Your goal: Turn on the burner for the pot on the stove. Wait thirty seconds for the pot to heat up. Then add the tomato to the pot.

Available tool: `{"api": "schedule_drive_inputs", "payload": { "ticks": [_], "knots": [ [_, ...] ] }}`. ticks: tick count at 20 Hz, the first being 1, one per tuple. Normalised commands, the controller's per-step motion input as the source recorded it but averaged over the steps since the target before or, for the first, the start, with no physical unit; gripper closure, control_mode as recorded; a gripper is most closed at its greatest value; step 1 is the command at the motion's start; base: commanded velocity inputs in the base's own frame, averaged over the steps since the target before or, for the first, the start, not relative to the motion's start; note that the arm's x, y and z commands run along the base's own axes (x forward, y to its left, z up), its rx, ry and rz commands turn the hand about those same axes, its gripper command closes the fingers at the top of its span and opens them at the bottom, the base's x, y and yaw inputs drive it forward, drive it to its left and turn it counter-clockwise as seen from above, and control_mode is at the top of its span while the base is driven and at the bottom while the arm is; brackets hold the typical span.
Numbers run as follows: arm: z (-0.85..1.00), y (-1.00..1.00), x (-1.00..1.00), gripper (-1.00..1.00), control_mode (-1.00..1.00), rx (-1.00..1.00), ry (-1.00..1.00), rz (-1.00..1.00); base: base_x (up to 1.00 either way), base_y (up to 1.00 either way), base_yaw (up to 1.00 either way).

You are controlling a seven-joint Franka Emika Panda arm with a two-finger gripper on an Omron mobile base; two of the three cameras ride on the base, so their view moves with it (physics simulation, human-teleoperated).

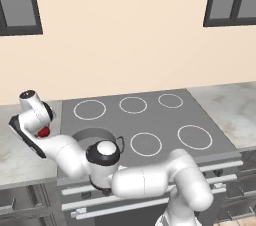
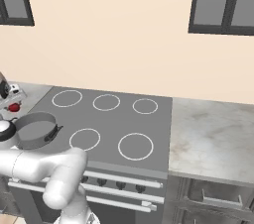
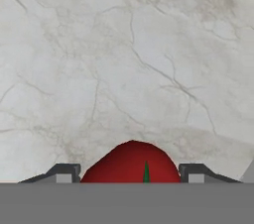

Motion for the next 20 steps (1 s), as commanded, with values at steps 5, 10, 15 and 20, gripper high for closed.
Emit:
{"api": "schedule_drive_inputs", "payload": {
  "ticks": [5,10,15,20],
  "knots": [
    [0.73,0.00,-0.10,1.00,-1.00,0.00,-0.12,-0.05,0.00,0.00,0.00],
    [0.67,-0.30,-0.55,1.00,-1.00,0.00,-0.20,-0.07,0.00,0.00,0.00],
    [0.01,-0.96,-1.00,1.00,-1.00,0.00,-0.31,-0.03,0.00,0.00,0.00],
    [0.06,-1.00,-0.99,1.00,-1.00,0.09,-0.26,-0.05,0.00,0.00,0.00]
  ]
}}
